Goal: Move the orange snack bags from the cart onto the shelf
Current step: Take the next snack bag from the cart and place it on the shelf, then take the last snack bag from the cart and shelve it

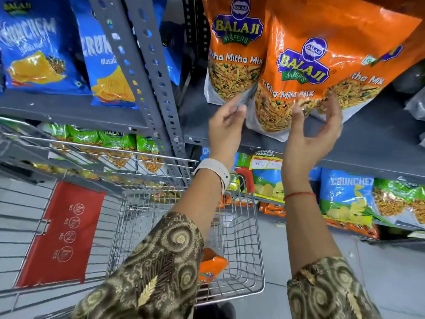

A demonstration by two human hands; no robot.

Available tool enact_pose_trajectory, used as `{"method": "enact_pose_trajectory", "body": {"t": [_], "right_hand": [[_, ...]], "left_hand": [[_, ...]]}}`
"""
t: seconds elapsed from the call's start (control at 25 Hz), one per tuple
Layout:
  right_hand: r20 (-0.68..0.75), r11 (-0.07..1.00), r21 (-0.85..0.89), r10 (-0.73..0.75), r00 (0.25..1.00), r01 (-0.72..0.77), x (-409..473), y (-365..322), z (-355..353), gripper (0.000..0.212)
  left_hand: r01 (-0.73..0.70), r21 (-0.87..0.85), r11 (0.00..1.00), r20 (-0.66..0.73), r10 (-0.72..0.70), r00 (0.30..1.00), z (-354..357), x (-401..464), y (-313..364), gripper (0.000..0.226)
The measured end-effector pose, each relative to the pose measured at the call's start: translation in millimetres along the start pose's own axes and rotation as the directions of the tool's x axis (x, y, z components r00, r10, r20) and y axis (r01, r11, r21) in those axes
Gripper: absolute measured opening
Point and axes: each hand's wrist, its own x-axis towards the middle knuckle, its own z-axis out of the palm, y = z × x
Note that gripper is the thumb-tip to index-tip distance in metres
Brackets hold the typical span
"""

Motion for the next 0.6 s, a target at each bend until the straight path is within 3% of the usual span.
{"method": "enact_pose_trajectory", "body": {"t": [0.08,0.2,0.28,0.36,0.48,0.6], "right_hand": [[-0.001,0.998,-0.037,-0.06,0.998,0.06,-24,-6,-6,0.047],[0.301,0.983,-0.115,-0.102,0.948,0.142,-66,2,-20,0.03],[0.571,0.963,-0.193,-0.047,0.82,0.189,-92,24,-31,0.026],[0.751,0.925,-0.279,0.044,0.659,0.257,-119,48,-43,0.026],[0.856,0.883,-0.364,0.193,0.48,0.295,-144,69,-53,0.028],[0.9,0.764,-0.435,0.354,0.255,0.476,-162,79,-57,0.038]], "left_hand": [[-0.037,0.099,0.994,-0.055,0.042,0.998,-29,-10,-8,0.024],[0.01,0.34,0.94,-0.074,0.016,0.997,-88,-30,-36,0.02],[0.101,0.533,0.84,-0.066,-0.077,0.995,-133,-49,-62,0.021],[0.191,0.702,0.686,-0.062,-0.208,0.976,-177,-72,-91,0.021],[0.29,0.855,0.431,-0.109,-0.397,0.911,-213,-103,-111,0.025],[0.284,0.921,0.268,-0.099,-0.543,0.834,-237,-129,-128,0.027]]}}
